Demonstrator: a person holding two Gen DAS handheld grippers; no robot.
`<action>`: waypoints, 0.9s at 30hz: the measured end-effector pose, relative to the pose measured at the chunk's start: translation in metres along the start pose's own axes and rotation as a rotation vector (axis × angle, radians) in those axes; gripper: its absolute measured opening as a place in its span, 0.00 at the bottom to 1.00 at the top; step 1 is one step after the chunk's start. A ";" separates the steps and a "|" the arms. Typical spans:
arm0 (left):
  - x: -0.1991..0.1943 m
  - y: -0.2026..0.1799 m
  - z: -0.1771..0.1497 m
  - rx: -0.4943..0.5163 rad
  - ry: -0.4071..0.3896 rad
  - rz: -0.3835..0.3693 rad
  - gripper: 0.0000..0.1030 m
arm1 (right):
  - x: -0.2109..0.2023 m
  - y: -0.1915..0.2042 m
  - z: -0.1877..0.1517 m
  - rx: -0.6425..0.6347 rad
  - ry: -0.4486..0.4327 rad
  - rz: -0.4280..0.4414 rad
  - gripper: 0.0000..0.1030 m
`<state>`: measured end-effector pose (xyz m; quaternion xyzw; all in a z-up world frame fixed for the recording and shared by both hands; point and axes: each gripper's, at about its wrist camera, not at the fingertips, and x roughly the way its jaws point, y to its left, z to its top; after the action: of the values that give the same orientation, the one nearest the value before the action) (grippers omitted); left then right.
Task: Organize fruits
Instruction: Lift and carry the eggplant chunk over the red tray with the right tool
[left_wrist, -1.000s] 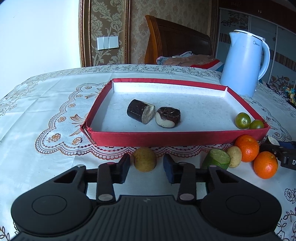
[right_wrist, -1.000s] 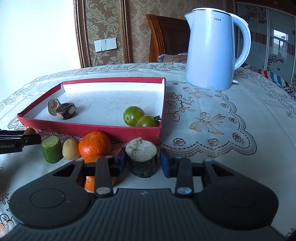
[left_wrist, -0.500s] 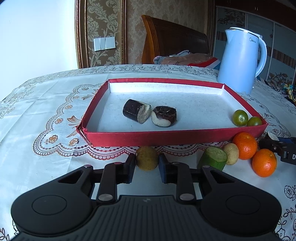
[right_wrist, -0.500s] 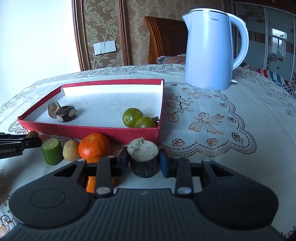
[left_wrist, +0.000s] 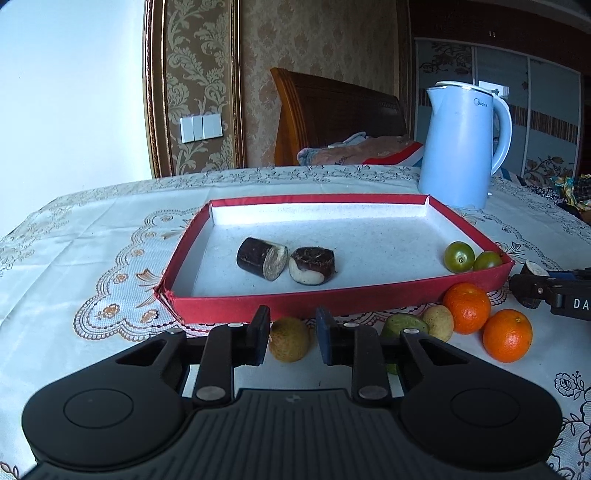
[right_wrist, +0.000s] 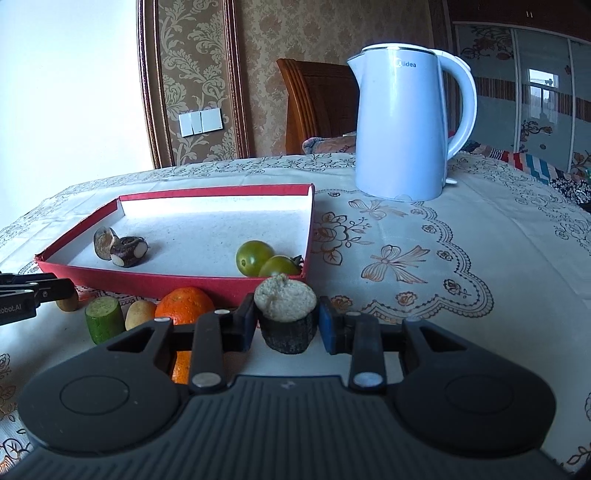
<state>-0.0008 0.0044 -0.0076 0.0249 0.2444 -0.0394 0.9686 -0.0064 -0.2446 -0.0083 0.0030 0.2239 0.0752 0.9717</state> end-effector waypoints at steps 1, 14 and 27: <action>-0.001 -0.002 0.000 0.007 -0.009 -0.001 0.26 | 0.000 0.000 0.000 0.000 0.001 0.000 0.31; -0.003 -0.008 0.007 -0.025 -0.011 -0.018 0.26 | -0.006 0.006 0.005 0.032 -0.051 -0.023 0.31; 0.002 -0.023 0.020 -0.054 -0.007 -0.045 0.26 | -0.004 0.037 0.025 -0.020 -0.081 0.009 0.31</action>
<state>0.0082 -0.0197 0.0086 -0.0067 0.2425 -0.0549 0.9686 -0.0045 -0.2081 0.0171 -0.0027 0.1836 0.0818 0.9796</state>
